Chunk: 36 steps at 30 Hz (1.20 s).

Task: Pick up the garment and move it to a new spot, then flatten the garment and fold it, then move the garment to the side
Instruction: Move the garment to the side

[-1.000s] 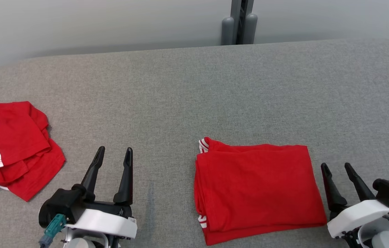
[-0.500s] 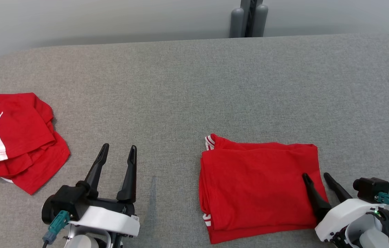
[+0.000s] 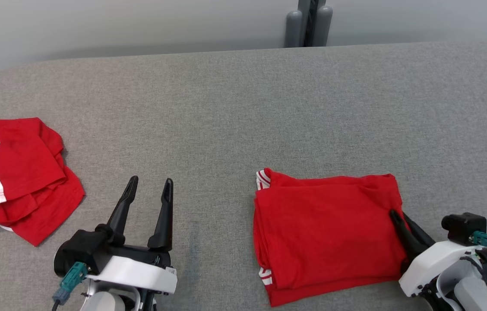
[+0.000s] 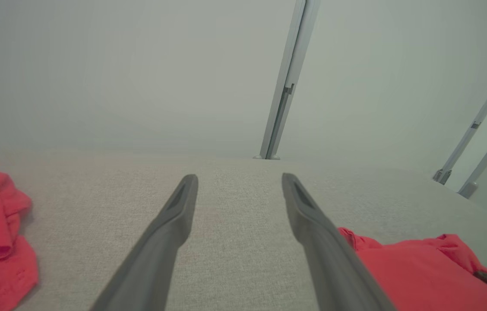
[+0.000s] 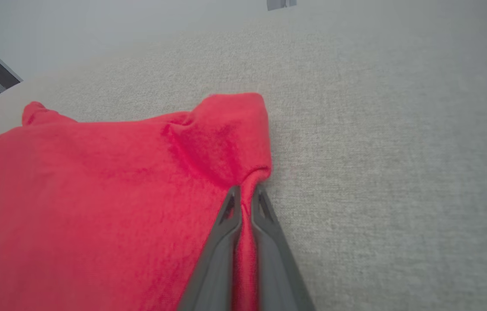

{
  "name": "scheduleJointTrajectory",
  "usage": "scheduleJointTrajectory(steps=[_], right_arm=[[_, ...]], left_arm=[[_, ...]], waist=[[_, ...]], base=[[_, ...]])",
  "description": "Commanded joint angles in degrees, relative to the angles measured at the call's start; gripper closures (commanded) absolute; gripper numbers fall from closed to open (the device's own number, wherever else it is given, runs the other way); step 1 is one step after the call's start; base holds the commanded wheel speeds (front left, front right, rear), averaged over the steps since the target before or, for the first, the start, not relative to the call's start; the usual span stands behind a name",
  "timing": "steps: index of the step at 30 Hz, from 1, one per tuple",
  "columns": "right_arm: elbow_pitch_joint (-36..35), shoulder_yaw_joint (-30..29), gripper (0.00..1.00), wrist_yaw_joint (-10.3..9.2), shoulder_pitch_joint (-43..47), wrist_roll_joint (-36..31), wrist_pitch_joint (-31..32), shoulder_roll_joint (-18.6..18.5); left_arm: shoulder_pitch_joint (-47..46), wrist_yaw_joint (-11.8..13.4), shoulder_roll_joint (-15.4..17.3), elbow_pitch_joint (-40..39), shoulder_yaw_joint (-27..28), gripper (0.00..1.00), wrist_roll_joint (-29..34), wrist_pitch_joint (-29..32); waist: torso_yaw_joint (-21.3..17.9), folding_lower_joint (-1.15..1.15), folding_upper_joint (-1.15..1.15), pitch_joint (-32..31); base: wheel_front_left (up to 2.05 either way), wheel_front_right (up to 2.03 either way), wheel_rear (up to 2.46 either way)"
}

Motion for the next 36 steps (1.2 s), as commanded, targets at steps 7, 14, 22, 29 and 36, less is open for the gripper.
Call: scheduleJointTrajectory(steps=[7, 14, 22, 29, 36], right_arm=[[0.65, 1.19, 1.00, -0.02, -4.53, -2.84, -0.94, -5.00], [-0.29, 2.42, 1.00, -0.02, -10.06, -4.98, 0.36, -13.17], [-0.59, 0.99, 1.00, -0.03, -17.09, -2.94, 0.51, -22.12], [1.24, -1.39, 1.00, -0.03, -23.81, -2.11, -0.42, -27.19], [5.04, -2.81, 1.00, -0.03, -29.62, -3.09, -0.62, -31.33]], left_arm=[[-3.13, -1.05, 0.18, -1.52, -2.28, 0.00, 3.22, -0.18], [-7.88, -3.11, 0.18, -1.08, -6.75, 0.00, 7.26, -0.17], [-15.99, -4.35, 0.20, -0.44, -13.54, 0.00, 10.36, -0.17], [-24.38, -4.57, 0.27, 0.40, -19.53, 0.00, 10.64, -0.18], [-30.67, -4.48, 1.54, -0.22, -22.11, 0.00, 9.71, -0.10]], waist=[[-1.99, 0.00, 0.00, 2.74], [-4.40, 0.00, 0.00, 8.41], [-8.14, 0.00, 0.00, 18.05], [-12.07, 0.00, 0.00, 27.72], [-13.52, 0.00, 0.00, 34.10]], base=[[0.00, 0.00, 0.00], [0.00, 0.00, 0.00], [0.00, 0.00, 0.00], [0.00, 0.00, 0.00], [0.00, 0.00, 0.00]])
